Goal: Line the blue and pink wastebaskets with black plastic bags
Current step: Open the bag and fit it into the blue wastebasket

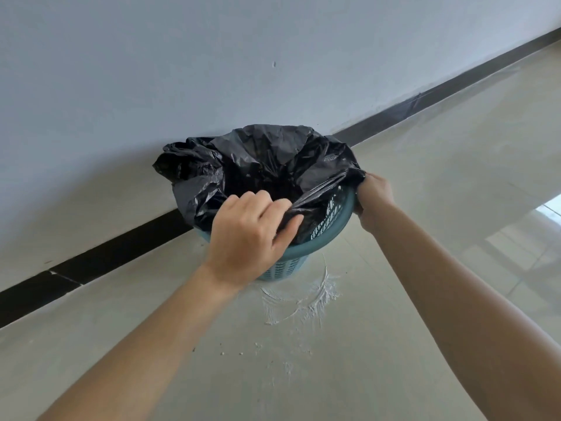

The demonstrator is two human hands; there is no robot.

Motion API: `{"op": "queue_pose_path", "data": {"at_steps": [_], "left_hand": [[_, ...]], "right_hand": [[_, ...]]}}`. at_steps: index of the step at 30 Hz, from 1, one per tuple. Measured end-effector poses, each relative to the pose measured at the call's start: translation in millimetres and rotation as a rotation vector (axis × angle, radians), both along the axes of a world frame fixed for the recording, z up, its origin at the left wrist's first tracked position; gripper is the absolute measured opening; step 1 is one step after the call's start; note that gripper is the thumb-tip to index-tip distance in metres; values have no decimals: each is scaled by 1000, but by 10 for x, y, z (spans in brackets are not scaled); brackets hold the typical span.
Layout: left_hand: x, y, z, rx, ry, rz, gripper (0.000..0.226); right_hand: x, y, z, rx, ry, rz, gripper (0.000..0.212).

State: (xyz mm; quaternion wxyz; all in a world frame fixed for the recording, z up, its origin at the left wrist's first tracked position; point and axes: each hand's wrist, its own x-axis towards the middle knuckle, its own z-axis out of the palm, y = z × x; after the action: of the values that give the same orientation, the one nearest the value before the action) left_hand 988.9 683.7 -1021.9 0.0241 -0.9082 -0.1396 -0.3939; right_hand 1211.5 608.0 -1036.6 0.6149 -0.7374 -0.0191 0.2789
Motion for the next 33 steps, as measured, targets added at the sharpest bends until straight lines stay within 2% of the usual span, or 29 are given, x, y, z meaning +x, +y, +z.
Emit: {"op": "queue_pose_path", "data": {"at_steps": [3,5,8,10,12,14,16,18,24,27,28,30,33], "left_hand": [[-37,-67,-84,106,-82,-68,24],[-49,-96,-118,125,-98,-97,16],[-65,-142,-192,134,-82,-120,14],[-63,-141,-222,144,-63,-169,23],[-60,-123,-233,180,-29,-223,28],[-61,-100,-232,196,-6,-256,29],[-76,-129,-262,183,-11,-266,28],[-115,-207,-326,172,-12,-273,28],[-280,-362,-688,297,122,-216,37],[-356,-406,-809,327,179,-183,40],[-380,-422,-833,321,195,-189,40],[-407,-442,-825,261,208,-206,40],[-394,-450,-688,139,183,-224,32]], "right_hand": [[-46,-100,-65,15,93,31,18],[-74,-156,-43,-41,141,-45,40],[-142,-168,69,106,300,-250,62],[-244,-145,191,59,150,-136,73],[-353,-141,281,-90,-142,61,81],[-373,-134,300,-211,-406,184,60],[-322,-138,267,-278,-494,205,32],[-275,-144,215,-247,-390,145,20],[-303,-180,6,-60,15,-74,14],[-348,-213,-112,40,336,-3,26],[-379,-225,-152,45,380,36,28],[-415,-236,-216,-21,317,110,22],[-381,-225,-261,-137,107,157,15]]}}
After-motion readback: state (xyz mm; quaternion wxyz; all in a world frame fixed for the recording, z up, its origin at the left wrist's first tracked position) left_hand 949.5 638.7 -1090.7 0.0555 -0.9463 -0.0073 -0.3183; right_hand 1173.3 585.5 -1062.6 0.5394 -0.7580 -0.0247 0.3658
